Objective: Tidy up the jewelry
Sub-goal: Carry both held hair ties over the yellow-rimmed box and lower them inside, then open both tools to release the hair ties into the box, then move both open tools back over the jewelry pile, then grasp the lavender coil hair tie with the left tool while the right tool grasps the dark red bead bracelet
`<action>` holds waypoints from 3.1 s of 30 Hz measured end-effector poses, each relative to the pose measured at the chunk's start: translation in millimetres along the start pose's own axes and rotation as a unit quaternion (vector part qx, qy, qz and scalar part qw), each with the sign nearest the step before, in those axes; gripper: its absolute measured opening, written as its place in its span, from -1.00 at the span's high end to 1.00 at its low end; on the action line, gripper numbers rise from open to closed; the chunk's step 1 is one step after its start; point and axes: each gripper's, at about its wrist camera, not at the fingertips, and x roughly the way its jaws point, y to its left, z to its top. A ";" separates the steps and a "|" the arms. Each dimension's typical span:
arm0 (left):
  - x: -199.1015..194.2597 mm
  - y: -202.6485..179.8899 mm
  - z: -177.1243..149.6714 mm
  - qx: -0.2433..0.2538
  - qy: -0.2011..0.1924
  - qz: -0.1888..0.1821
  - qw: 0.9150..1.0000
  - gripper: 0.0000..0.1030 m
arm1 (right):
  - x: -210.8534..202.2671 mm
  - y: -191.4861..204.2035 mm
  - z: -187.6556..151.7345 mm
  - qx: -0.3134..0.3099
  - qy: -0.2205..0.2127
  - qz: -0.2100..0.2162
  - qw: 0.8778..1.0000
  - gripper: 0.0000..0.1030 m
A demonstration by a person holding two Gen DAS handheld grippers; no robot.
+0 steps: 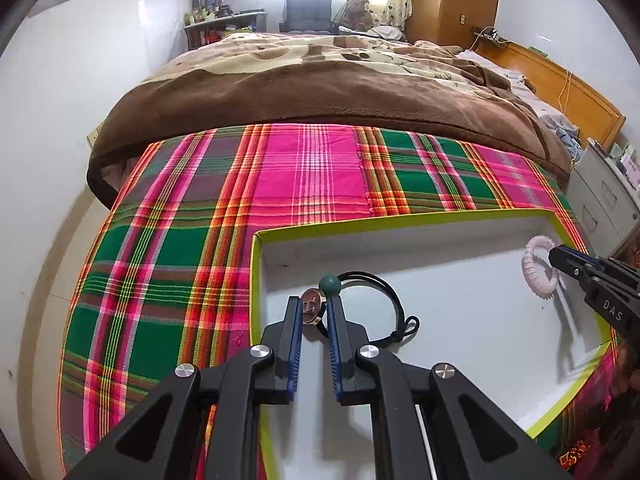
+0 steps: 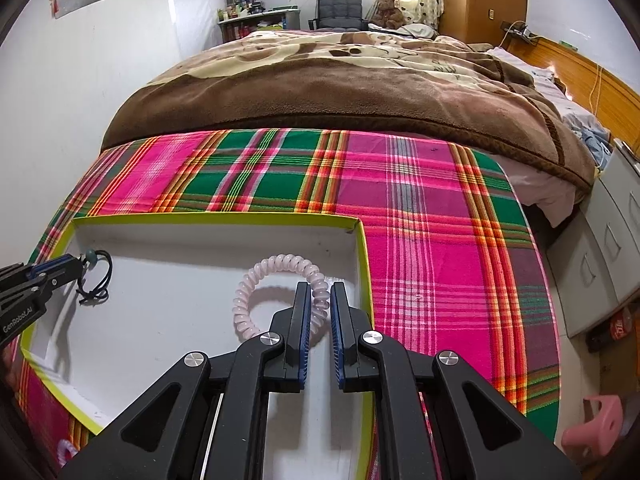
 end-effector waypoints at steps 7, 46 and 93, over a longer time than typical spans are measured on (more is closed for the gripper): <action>-7.1 -3.2 -3.4 0.001 -0.005 -0.009 1.000 0.58 | -4.6 2.6 -3.4 -0.003 -0.010 0.012 1.000 0.68; -136.8 3.9 -118.7 -0.039 -0.065 -0.070 0.995 0.24 | -117.1 -19.7 -100.0 0.028 -0.056 0.065 0.996 0.18; -101.3 -35.2 -157.8 0.021 0.008 -0.046 0.999 0.25 | -101.2 -23.5 -138.0 0.040 -0.019 0.039 0.998 0.57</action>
